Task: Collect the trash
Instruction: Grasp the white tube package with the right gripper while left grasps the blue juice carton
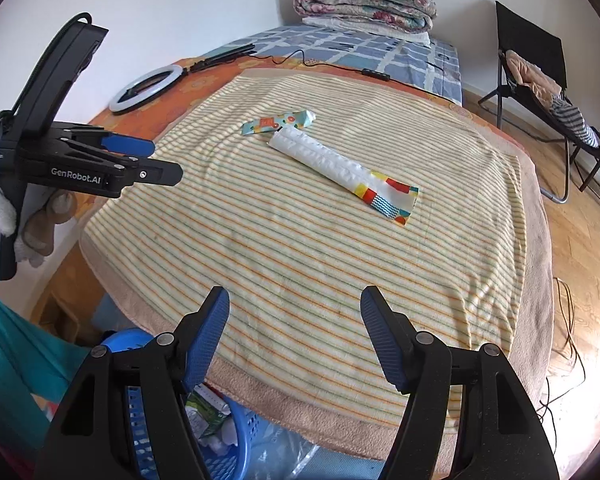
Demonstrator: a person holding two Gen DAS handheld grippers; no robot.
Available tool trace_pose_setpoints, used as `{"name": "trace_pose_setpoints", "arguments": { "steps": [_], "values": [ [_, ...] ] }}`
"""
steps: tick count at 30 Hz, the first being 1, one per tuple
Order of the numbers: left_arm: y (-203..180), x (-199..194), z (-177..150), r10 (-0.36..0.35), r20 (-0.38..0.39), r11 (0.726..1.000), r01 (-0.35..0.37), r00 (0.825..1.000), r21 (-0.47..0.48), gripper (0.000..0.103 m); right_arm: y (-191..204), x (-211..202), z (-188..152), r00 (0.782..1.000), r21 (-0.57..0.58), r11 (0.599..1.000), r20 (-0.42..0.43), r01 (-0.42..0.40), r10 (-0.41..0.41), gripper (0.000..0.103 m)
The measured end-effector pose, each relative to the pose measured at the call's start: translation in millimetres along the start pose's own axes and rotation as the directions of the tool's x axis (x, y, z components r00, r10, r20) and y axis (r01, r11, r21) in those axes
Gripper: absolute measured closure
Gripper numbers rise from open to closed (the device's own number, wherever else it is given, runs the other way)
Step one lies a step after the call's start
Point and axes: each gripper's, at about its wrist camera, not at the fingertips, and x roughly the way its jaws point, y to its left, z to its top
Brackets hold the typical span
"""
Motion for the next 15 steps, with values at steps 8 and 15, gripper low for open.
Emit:
{"name": "trace_pose_setpoints", "arguments": {
  "steps": [8, 15],
  "values": [
    [29, 28, 43, 0.031, 0.006, 1.0, -0.031, 1.0, -0.005, 0.026, -17, 44, 45, 0.999, -0.082, 0.997, -0.048, -0.005, 0.001, 0.035],
    [41, 49, 60, 0.041, -0.014, 0.999, -0.04, 0.999, 0.017, 0.026, -21, 89, 70, 0.995, -0.188, 0.982, -0.085, 0.032, -0.049, 0.035]
  ]
}}
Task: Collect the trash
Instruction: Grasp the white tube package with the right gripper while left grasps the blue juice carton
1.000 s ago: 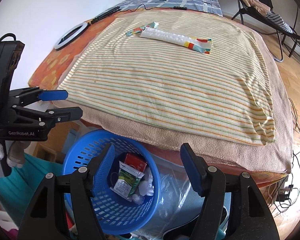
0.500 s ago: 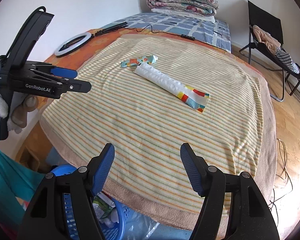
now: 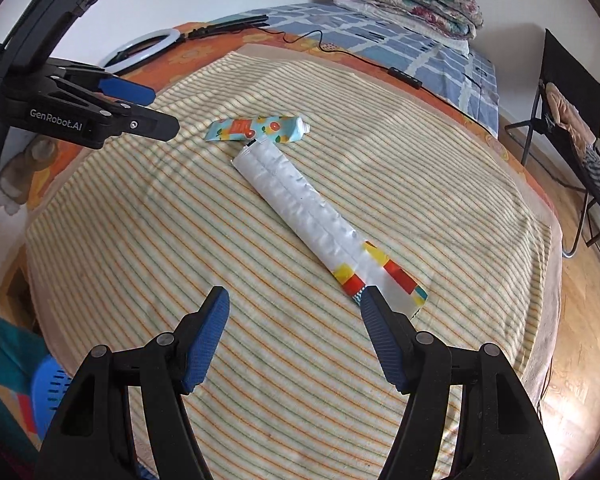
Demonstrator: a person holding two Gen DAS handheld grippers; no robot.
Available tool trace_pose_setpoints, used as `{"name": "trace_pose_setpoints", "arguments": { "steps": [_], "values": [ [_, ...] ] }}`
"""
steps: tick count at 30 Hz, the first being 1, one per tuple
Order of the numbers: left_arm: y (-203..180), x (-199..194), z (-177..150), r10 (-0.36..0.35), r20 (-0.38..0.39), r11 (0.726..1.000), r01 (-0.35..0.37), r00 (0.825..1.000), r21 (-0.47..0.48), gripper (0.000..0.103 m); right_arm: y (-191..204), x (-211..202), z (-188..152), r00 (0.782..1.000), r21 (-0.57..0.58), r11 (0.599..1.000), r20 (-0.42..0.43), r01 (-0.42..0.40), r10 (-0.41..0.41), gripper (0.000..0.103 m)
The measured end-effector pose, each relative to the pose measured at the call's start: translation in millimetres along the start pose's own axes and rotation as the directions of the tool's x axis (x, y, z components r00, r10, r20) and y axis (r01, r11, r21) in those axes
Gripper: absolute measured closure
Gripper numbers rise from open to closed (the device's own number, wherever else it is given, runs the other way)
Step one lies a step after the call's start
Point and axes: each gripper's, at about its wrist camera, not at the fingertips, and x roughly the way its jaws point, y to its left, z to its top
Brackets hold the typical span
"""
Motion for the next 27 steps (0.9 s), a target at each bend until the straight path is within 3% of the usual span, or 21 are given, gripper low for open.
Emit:
{"name": "trace_pose_setpoints", "arguments": {
  "steps": [10, 17, 22, 24, 27],
  "values": [
    [9, 25, 15, 0.008, -0.025, 1.0, -0.007, 1.0, 0.019, 0.026, 8, 50, 26, 0.995, -0.125, 0.99, -0.056, 0.07, -0.078, 0.035],
    [12, 36, 22, -0.004, -0.037, 1.0, 0.005, 0.999, 0.023, 0.026, -6, 56, 31, 0.997, -0.025, 0.999, -0.06, 0.04, -0.042, 0.036],
    [10, 41, 29, -0.014, -0.041, 0.999, 0.015, 0.999, 0.033, 0.026, -37, 59, 31, 0.998, 0.163, 0.986, -0.058, -0.028, 0.038, 0.058],
    [12, 44, 32, -0.03, -0.043, 0.999, 0.03, 0.999, 0.019, 0.026, -46, 58, 31, 0.997, 0.215, 0.976, -0.053, -0.039, 0.052, 0.073],
    [13, 52, 38, -0.059, -0.051, 0.998, 0.059, 0.997, -0.004, 0.026, -59, 55, 29, 0.996, 0.292, 0.955, -0.052, -0.048, 0.066, 0.075]
  ]
}}
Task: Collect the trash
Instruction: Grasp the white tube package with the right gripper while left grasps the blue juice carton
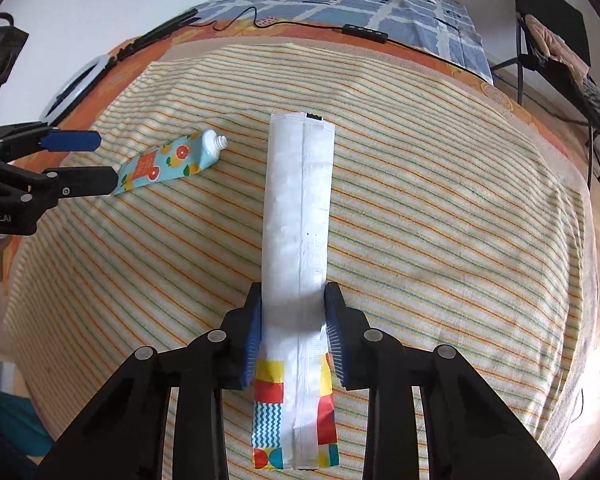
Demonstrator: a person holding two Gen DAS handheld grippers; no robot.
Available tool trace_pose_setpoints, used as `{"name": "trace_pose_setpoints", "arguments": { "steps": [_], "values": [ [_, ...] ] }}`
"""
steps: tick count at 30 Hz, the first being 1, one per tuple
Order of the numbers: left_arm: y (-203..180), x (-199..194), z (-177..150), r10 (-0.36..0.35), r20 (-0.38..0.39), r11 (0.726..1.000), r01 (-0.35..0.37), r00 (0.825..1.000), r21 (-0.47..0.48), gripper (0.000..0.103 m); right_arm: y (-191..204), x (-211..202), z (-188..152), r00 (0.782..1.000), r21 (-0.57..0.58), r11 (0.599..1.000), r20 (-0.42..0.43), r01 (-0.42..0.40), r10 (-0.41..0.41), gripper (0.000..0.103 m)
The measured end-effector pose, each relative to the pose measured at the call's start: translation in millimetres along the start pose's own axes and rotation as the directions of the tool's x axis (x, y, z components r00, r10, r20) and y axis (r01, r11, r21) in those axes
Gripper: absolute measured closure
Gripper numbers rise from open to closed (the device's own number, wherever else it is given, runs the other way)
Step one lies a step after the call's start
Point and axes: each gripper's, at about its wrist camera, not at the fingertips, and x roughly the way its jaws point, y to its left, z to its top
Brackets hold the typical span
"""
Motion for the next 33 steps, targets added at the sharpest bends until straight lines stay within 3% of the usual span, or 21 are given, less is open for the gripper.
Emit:
{"name": "trace_pose_setpoints", "arguments": {
  "steps": [9, 12, 18, 21, 24, 27, 33],
  "values": [
    [1, 28, 22, -0.076, -0.016, 0.995, 0.075, 0.997, -0.059, 0.026, -11, -7, -10, 0.999, 0.038, 0.998, -0.013, -0.052, 0.052, 0.075],
    [3, 35, 22, -0.115, -0.039, 0.99, 0.111, 0.993, -0.09, 0.034, -12, -9, -13, 0.999, 0.039, 0.998, -0.008, -0.053, 0.054, 0.075],
    [-17, 27, 10, -0.133, -0.067, 0.991, 0.131, 0.989, -0.022, 0.039, -13, -11, -14, 0.999, 0.045, 0.998, -0.008, -0.05, 0.051, 0.071],
    [-33, 23, 5, -0.097, -0.076, 0.994, 0.101, 0.992, 0.049, 0.041, -11, -11, -13, 0.999, 0.038, 0.998, -0.008, -0.044, 0.045, 0.064],
    [-44, 27, 8, -0.013, -0.071, 0.995, 0.02, 0.997, 0.101, 0.044, -9, -12, -11, 0.999, 0.032, 0.999, 0.0, -0.034, 0.034, 0.055],
    [-51, 34, 11, 0.059, -0.067, 0.989, -0.049, 0.996, 0.142, 0.058, -9, -8, -6, 0.999, 0.036, 0.999, 0.0, -0.039, 0.039, 0.055],
    [-61, 32, 9, 0.107, -0.036, 0.977, -0.098, 0.994, 0.192, 0.067, -1, 1, -2, 0.999, 0.015, 0.999, -0.012, -0.029, 0.029, 0.055]
  ]
}}
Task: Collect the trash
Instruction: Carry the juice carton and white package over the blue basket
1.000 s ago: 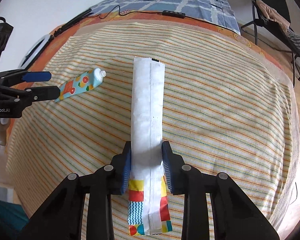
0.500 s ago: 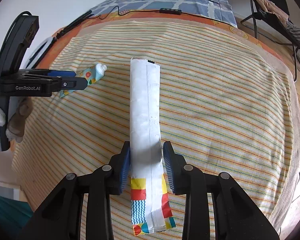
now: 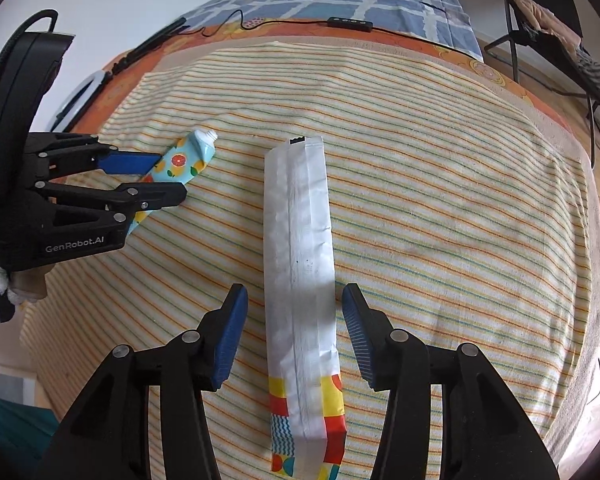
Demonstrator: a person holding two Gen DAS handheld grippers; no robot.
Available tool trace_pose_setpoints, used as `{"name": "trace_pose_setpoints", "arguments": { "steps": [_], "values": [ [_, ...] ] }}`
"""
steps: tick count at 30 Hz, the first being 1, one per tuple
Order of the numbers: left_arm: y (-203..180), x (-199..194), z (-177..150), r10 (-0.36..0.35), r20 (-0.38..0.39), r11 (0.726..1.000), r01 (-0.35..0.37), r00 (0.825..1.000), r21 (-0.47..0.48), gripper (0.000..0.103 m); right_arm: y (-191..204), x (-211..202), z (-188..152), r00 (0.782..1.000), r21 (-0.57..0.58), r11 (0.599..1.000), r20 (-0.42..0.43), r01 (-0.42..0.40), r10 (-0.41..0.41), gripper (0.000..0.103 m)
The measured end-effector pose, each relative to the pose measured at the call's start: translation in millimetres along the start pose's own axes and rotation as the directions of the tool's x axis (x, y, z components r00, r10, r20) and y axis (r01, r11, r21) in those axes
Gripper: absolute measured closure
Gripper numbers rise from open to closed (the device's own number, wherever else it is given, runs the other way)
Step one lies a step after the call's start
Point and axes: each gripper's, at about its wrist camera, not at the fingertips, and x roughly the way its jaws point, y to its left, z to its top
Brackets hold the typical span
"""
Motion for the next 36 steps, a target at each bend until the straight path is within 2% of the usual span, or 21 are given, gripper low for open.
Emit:
{"name": "trace_pose_setpoints", "arguments": {
  "steps": [1, 3, 8, 16, 24, 36],
  "values": [
    [0, -1, -2, 0.001, 0.004, 1.0, -0.001, 1.0, 0.002, 0.067, 2, 0, 0, 1.0, -0.007, 1.0, 0.002, 0.006, -0.006, 0.056],
    [0, -4, -7, -0.002, 0.008, 1.0, 0.002, 1.0, -0.006, 0.067, 6, 0, -2, 1.0, -0.015, 1.0, 0.002, 0.011, -0.011, 0.074],
    [3, -22, -19, -0.017, 0.032, 0.999, 0.018, 0.999, -0.048, 0.067, 10, -9, -7, 1.0, -0.004, 1.0, 0.02, 0.011, -0.011, 0.085],
    [-6, -70, -41, -0.019, 0.077, 0.999, 0.022, 0.997, -0.044, 0.067, 25, -45, -21, 0.998, 0.011, 1.0, 0.06, -0.005, 0.005, 0.086],
    [-25, -128, -81, -0.036, 0.125, 0.998, 0.041, 0.991, -0.038, 0.067, 52, -91, -49, 0.995, -0.021, 1.0, 0.097, -0.019, 0.021, 0.086],
    [-69, -196, -169, -0.051, 0.171, 0.998, 0.056, 0.984, -0.021, 0.067, 84, -150, -120, 0.989, -0.047, 0.998, 0.137, -0.043, 0.049, 0.086]
  ]
}}
